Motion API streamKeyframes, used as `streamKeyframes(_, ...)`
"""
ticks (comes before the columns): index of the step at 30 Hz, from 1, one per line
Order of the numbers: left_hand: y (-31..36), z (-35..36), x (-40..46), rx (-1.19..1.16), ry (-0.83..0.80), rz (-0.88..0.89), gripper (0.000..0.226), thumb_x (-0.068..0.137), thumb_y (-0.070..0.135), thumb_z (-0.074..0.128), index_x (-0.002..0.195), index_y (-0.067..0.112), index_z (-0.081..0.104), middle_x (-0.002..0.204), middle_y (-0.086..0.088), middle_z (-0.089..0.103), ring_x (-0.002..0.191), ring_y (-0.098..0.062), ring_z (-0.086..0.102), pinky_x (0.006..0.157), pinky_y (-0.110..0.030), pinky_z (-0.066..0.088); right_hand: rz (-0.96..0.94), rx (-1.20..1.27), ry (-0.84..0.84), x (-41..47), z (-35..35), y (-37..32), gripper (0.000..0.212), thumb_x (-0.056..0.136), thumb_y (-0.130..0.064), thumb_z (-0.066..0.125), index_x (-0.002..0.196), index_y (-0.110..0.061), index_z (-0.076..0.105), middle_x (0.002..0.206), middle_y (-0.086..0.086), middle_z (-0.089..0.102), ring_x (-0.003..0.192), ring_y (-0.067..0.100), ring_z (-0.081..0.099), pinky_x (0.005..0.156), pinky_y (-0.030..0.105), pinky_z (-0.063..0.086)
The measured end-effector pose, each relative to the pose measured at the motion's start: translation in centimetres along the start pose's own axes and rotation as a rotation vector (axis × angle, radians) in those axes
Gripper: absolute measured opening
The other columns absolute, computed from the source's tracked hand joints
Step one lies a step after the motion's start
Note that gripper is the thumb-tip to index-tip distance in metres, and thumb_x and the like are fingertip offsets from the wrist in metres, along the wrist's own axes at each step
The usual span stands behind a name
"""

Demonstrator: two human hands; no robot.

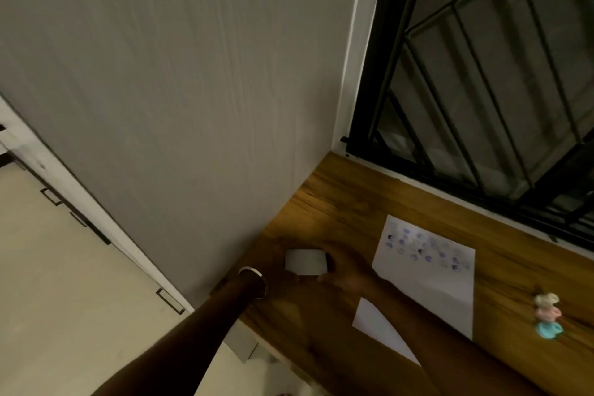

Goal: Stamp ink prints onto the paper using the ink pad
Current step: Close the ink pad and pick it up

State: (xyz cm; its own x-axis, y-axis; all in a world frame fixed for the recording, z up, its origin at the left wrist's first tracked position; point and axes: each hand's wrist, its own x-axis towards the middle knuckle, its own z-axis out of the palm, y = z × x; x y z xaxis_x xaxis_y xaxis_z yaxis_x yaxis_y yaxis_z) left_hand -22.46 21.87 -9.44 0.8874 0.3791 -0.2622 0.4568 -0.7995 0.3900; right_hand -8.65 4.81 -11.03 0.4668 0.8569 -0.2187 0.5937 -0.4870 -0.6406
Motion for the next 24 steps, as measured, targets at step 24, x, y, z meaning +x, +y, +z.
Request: streamKeyframes(24, 25.7, 7.5, 3.6, 0.022, -0.038, 0.64, 0.061, 0.065, 0.056, 0.072, 0.119, 0.033, 0.056, 0.116, 0.007, 0.063, 0.103, -0.016, 0.061, 0.088, -0.031, 0.051, 0.435, 0.05, 0.424, -21.9, -9.0, 13.1, 0.051, 0.066, -0.059, 0.067, 0.114, -0.06, 0.05, 0.109, -0.034, 0.056, 0.09, -0.015, 0.053, 0.081, 0.007, 0.04)
